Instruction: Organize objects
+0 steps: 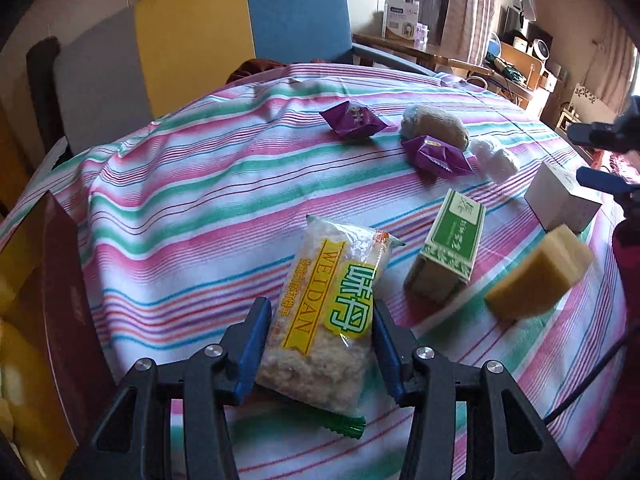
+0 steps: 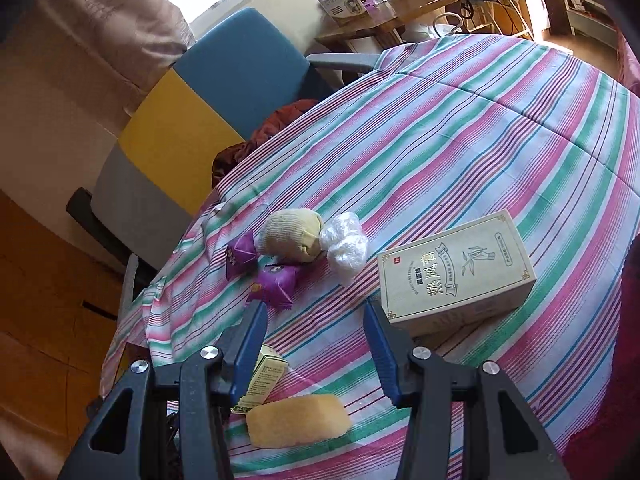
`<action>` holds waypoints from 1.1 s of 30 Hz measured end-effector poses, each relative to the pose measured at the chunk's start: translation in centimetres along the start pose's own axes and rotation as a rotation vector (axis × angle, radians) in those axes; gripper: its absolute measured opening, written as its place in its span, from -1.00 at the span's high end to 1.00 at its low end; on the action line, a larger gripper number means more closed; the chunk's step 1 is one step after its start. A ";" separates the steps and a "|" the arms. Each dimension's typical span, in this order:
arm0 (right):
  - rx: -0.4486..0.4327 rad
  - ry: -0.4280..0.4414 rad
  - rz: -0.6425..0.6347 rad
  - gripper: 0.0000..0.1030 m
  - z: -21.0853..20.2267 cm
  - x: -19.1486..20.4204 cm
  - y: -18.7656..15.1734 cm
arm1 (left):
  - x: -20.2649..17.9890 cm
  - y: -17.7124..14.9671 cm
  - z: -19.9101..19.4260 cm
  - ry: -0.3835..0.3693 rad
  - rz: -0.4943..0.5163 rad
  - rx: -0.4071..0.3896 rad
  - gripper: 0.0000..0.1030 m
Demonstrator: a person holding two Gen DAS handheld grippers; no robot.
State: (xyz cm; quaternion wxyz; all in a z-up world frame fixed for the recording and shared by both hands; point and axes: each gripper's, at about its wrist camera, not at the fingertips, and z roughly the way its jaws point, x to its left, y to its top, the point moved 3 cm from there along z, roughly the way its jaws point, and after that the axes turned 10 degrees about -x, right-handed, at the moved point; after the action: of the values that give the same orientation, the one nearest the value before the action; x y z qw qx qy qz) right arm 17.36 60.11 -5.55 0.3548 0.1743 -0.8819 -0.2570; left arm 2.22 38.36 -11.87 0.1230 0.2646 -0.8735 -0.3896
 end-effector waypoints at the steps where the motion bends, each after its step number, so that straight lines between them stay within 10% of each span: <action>1: 0.005 -0.006 -0.012 0.02 0.1 0.2 -0.1 | -0.4 -0.4 -0.2 0.015 0.021 -0.025 0.02; 27: 0.261 -0.009 -0.097 0.02 6.7 5.9 -1.4 | 0.2 -0.8 -0.2 -0.015 -0.009 -0.066 0.02; 33: 0.311 -0.115 -0.127 -0.34 12.0 7.5 0.1 | 0.3 -0.8 -0.2 -0.023 -0.019 -0.069 0.02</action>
State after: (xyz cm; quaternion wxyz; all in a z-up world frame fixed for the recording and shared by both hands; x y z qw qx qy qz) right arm 3.60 60.46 -8.88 0.2555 0.2675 -0.9171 -0.1488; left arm 2.28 37.64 -12.32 0.1183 0.2641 -0.8582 -0.4239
